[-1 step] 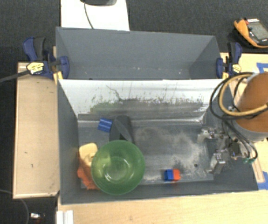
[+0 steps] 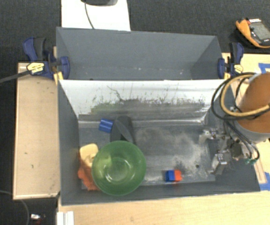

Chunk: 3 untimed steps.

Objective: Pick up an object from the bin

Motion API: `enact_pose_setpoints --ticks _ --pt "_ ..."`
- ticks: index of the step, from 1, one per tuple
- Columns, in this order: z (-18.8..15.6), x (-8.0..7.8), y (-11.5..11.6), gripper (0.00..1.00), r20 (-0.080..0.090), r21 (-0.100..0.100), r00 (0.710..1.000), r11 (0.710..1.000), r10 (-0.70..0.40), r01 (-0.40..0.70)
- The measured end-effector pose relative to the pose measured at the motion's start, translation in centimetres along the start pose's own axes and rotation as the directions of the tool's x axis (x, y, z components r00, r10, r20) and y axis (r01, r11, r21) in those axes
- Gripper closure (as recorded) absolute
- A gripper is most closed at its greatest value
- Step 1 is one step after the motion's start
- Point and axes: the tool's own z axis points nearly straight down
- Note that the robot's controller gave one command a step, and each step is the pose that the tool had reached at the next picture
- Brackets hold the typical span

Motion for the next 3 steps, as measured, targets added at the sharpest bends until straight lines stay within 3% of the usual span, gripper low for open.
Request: enact_pose_setpoints --ticks 1,2,3 --pt "-3.0 -2.7 1.7 0.0 -0.004 0.0 0.986 0.986 -0.164 0.164" --pt "-3.5 -3.6 3.8 0.0 0.009 0.002 0.977 0.977 -0.212 0.212" --pt "-1.1 -3.9 5.3 0.0 0.005 -0.001 0.999 0.999 -0.034 0.034"
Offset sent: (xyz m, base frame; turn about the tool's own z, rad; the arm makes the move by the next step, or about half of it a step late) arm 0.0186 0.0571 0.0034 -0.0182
